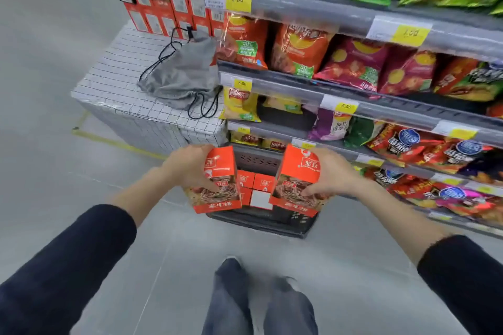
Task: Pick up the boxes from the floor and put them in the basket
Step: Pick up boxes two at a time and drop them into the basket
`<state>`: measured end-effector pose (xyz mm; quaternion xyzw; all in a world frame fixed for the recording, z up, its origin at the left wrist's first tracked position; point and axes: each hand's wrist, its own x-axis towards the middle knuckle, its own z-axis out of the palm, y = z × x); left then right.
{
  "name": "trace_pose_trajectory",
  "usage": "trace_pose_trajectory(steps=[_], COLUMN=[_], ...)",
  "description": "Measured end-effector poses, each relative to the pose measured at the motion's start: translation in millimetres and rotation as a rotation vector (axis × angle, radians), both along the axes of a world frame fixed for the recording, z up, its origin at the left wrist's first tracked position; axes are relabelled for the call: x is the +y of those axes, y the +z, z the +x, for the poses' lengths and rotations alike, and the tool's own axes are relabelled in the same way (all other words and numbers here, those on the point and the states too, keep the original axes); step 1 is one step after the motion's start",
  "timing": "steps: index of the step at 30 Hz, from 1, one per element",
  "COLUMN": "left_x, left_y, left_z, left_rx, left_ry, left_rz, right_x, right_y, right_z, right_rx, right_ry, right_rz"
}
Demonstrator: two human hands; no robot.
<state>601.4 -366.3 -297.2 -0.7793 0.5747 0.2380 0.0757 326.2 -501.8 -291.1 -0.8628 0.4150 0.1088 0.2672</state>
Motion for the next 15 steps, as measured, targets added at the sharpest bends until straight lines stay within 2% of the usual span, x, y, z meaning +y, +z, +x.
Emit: trace_pose_trajectory(steps=[10,15], left_x=[-59.8,-84.5], left_y=[-153.7,-245.9], left_z=[56.6,67.7], left_rx=[0.027,0.030], left_ry=[-0.115,-0.106], left_rz=[0.040,0.047], right_x=[-33.4,-48.9], right_y=[-162.1,-255.3], right_z=[58.6,73.2], right_rx=[0.075,0.101], right_ry=[-0.082,-0.062], right_rz=[-0.002,-0.037])
